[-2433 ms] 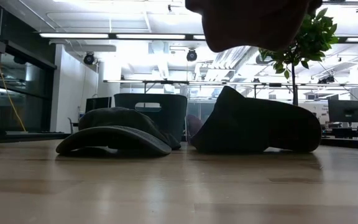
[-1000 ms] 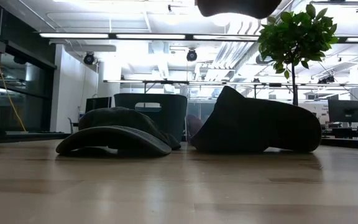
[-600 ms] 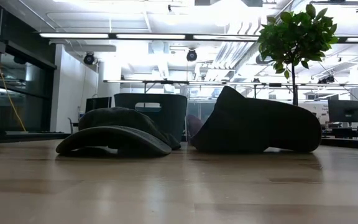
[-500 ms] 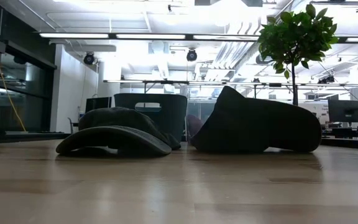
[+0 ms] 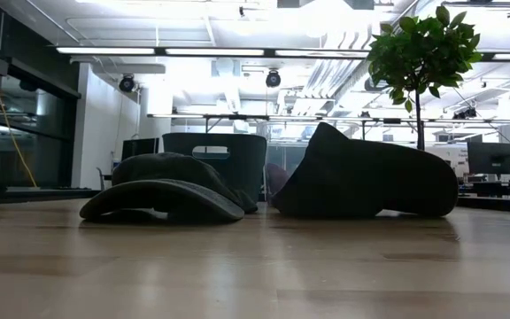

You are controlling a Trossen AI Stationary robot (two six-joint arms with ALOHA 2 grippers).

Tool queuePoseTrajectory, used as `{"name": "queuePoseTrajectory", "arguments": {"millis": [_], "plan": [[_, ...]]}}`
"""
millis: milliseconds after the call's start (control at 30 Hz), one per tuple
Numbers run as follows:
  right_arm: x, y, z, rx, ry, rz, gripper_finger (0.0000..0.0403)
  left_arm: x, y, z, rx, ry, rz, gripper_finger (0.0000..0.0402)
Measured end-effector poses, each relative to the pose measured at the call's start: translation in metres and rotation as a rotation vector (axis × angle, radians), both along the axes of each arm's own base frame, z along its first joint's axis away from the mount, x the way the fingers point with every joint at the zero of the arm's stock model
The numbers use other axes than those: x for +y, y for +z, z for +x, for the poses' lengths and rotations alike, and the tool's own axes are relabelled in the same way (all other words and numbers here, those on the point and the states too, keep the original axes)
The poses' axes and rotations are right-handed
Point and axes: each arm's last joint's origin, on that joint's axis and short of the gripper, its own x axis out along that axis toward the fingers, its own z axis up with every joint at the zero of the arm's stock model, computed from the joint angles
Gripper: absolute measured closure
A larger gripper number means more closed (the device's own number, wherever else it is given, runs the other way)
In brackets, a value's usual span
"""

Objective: Pick & Place hat
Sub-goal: Put the red cap into the transparent bin

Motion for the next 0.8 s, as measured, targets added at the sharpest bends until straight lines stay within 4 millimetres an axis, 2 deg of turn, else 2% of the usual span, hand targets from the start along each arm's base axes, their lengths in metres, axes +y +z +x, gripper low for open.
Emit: {"name": "queuePoseTrajectory", "arguments": {"millis": [333, 433, 800], "plan": [[0.002, 0.003, 0.0, -0.041, 0.081, -0.025, 0.0403, 0.0, -0.01, 0.014, 0.023, -0.084, -0.026, 0.0122], [0.002, 0.003, 0.0, -0.046, 0.087, -0.029, 0.0403, 0.0, -0.019, 0.018, 0.066, -0.088, -0.031, 0.0122], [0.002, 0.003, 0.001, -0.053, 0.088, -0.048, 0.0403, -0.003, -0.024, 0.041, -0.012, -0.183, -0.087, 0.0122]]}}
